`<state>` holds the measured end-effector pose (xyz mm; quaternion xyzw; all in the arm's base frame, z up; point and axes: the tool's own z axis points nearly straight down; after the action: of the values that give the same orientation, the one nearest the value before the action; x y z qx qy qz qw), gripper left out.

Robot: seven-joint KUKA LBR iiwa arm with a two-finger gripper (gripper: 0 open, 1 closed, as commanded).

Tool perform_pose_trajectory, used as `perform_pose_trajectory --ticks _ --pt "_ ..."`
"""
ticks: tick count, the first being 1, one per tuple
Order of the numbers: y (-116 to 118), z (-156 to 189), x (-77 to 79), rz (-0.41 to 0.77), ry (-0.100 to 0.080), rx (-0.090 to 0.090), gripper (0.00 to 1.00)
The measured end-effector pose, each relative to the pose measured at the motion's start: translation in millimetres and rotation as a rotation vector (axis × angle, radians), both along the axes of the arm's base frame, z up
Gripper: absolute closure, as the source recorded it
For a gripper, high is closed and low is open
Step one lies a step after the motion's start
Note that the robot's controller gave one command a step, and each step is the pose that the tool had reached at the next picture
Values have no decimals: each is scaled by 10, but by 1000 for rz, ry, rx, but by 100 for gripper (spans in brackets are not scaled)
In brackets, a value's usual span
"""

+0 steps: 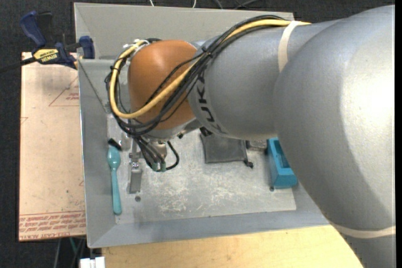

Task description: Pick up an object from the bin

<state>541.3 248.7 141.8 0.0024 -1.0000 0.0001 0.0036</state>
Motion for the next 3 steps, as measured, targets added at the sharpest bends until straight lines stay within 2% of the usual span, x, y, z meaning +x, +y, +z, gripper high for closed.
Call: perform_pose_trajectory --ticks 1,2,3 --pt "-11 45 22 -4 -7 2 0" --pt "-126 -590 156 48 -9 4 0" --pt "-320 -721 262 55 -13 7 0"
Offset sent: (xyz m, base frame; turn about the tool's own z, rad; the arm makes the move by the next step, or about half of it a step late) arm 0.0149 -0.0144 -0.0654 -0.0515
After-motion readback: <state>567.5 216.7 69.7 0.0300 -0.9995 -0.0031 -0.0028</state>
